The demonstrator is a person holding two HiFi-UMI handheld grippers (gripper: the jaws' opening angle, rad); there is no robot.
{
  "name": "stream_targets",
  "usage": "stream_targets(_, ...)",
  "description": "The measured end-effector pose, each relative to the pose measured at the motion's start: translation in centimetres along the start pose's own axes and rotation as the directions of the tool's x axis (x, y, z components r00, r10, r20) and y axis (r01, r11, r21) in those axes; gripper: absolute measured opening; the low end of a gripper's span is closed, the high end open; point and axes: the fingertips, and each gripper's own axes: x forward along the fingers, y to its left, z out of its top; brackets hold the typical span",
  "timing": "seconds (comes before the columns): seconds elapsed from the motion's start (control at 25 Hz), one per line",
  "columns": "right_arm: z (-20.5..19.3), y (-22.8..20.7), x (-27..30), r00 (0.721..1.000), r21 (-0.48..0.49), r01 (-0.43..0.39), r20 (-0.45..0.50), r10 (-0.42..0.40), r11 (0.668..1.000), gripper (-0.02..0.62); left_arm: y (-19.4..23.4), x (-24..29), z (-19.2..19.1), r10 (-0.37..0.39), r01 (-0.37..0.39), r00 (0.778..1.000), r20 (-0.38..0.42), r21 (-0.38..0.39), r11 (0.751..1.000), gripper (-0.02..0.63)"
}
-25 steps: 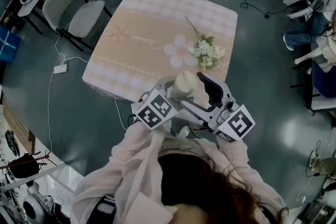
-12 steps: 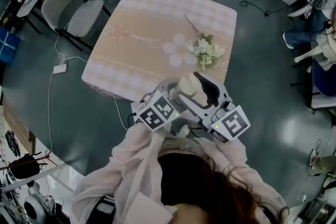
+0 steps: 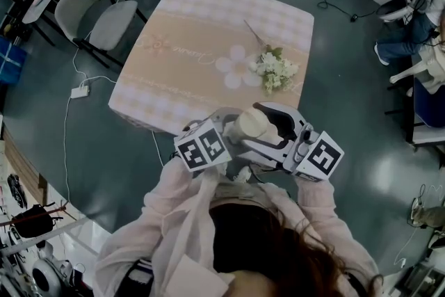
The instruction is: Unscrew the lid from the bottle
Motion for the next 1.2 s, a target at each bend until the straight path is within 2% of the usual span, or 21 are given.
stream_targets(0.32,0.5,1.6,0.3,0.992,-0.001,-0.124,0.032,0.124,0.992,0.299,-1.9,-0.7,0.1,-0.147,0.146,0.989,0.008,0.073,0.987,0.316)
stream_targets(0.48,0.6,1.7,0.5,0.989,0.004,-0.140,0.042,0.139,0.990,0.301,-1.9,-1.0,0.0,-0.164,0.163,0.986,0.002,0.088,0.983,0.316)
stream_targets(0.6,0.6,1.1,0.8,0.994,0.004,-0.097,0.043,0.096,0.995,0.302,-1.2,-1.1,0.0,-0.125,0.124,0.992,0.015,0.058,0.991,0.316)
stream_targets(0.72,0.6,0.3,0.8,0.998,0.001,-0.035,0.044,0.035,0.999,0.307,0.1,-1.1,0.2,-0.050,0.050,0.998,0.034,0.017,0.999,0.316)
stream_targets(0.84,0.1,-0.3,0.5,0.999,-0.013,0.008,0.031,-0.008,1.000,0.341,1.4,-1.3,0.4,0.035,-0.034,0.998,0.050,-0.013,0.999,0.316)
stream_targets(1.0,0.5,-1.0,0.6,0.994,0.002,0.091,0.060,-0.091,0.996,0.344,3.2,-1.6,0.6,0.160,-0.156,0.985,0.069,-0.061,0.986,0.316)
stream_targets(1.2,0.3,-1.5,1.0,0.982,-0.004,0.187,0.036,-0.187,0.982,0.344,4.0,-1.2,0.4,0.230,-0.221,0.970,0.078,-0.107,0.969,0.316)
